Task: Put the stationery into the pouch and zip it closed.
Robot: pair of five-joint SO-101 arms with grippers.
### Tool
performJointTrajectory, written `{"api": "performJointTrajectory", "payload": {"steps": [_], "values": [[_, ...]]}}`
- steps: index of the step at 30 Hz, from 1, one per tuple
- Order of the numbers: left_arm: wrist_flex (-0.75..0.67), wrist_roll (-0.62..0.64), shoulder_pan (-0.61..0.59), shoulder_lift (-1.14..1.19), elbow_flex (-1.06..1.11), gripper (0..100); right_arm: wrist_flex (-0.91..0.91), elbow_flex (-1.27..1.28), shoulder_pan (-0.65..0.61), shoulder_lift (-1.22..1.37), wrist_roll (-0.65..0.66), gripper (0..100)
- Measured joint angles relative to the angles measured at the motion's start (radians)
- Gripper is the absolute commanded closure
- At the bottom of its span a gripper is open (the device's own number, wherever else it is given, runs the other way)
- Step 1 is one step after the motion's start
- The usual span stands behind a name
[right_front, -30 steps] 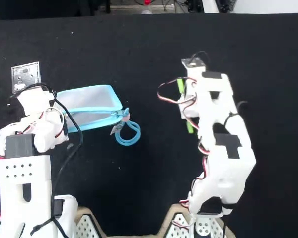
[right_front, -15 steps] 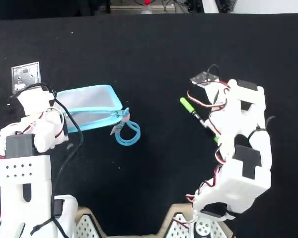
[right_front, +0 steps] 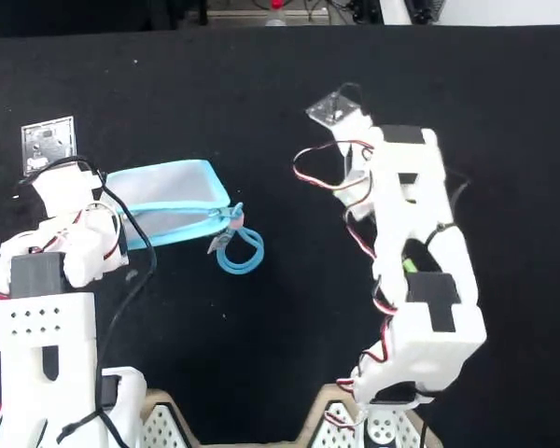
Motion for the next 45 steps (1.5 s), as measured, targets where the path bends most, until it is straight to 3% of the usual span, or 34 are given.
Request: {"api": "performJointTrajectory", "payload": {"steps": [10, 19, 25, 45], "values": [[0.0, 0.0, 0.0, 0.0, 0.0, 97, -0.046, -0.229, 0.002, 0.264, 0.0, 85.6], [0.0, 0.0, 0.0, 0.0, 0.0, 97, 0.201, -0.586, 0.011, 0.482, 0.0, 85.6], [0.0, 0.0, 0.0, 0.0, 0.0, 97, 0.259, -0.733, 0.031, 0.562, 0.0, 85.6], [0.0, 0.0, 0.0, 0.0, 0.0, 97, 0.374, -0.809, 0.037, 0.649, 0.063, 86.1]]}}
